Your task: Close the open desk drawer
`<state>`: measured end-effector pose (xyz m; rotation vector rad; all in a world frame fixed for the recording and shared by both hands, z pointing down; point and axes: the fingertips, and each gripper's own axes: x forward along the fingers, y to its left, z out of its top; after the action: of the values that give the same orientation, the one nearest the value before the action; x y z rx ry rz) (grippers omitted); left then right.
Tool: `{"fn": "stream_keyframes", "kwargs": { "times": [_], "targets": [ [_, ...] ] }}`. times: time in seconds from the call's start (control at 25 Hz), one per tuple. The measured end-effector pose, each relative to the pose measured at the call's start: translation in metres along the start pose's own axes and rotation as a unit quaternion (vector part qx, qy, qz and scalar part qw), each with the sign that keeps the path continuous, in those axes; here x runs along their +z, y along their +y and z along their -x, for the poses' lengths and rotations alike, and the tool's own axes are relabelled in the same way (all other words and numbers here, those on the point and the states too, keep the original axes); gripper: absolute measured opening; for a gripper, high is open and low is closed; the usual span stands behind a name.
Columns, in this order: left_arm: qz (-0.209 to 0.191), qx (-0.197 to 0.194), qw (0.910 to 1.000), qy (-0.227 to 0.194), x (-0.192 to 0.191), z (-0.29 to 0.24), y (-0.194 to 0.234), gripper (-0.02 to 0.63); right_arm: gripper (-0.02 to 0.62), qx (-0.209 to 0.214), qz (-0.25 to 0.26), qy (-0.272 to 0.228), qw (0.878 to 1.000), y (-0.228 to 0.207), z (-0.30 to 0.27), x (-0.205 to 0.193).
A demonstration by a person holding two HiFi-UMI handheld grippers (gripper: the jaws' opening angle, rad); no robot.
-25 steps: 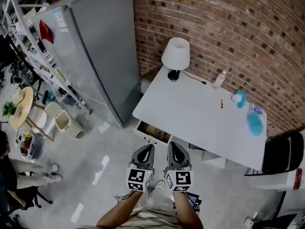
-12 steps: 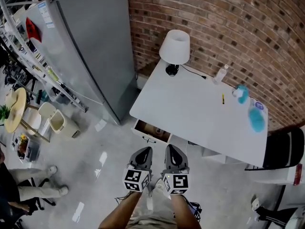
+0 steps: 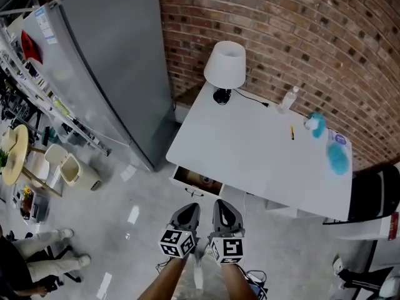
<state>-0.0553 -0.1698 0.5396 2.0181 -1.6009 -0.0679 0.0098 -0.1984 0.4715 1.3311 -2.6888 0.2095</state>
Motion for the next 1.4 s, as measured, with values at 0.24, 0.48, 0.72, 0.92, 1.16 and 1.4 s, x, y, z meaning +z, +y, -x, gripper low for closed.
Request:
{"fn": "stream_keyframes", "kwargs": {
  "times": [0.24,0.48,0.72,0.92,1.16,1.4],
  "targets": [
    [0.034,0.002,0.9994,0.008,-0.026,-0.004,0.026,0.008,0.002,-0.003,-0.001,0.008,1.0,0.004,-0.008,-0.025],
    [0.069,-0.002,0.9976,0.007,-0.05,-0.015,0.049,0.008,0.002,-0.014,-0.003,0.014,1.0,-0.002,-0.015,-0.048],
    [0.094,-0.014,0.9955,0.007,-0.074,-0.027,0.058,0.008,0.002,-0.024,0.0,0.022,0.999,-0.01,-0.016,-0.074],
    [0.149,-0.028,0.9885,0.001,-0.09,-0.036,0.067,0.008,0.002,-0.025,-0.009,0.026,0.999,-0.008,-0.02,-0.092],
    [0.25,-0.035,0.9676,-0.007,-0.125,-0.053,0.084,0.008,0.002,-0.022,-0.011,0.029,0.999,-0.01,-0.019,-0.105],
    [0.344,-0.033,0.9379,-0.03,-0.157,-0.068,0.107,0.019,0.002,-0.023,-0.018,0.034,0.999,-0.014,-0.02,-0.119]
  ]
}}
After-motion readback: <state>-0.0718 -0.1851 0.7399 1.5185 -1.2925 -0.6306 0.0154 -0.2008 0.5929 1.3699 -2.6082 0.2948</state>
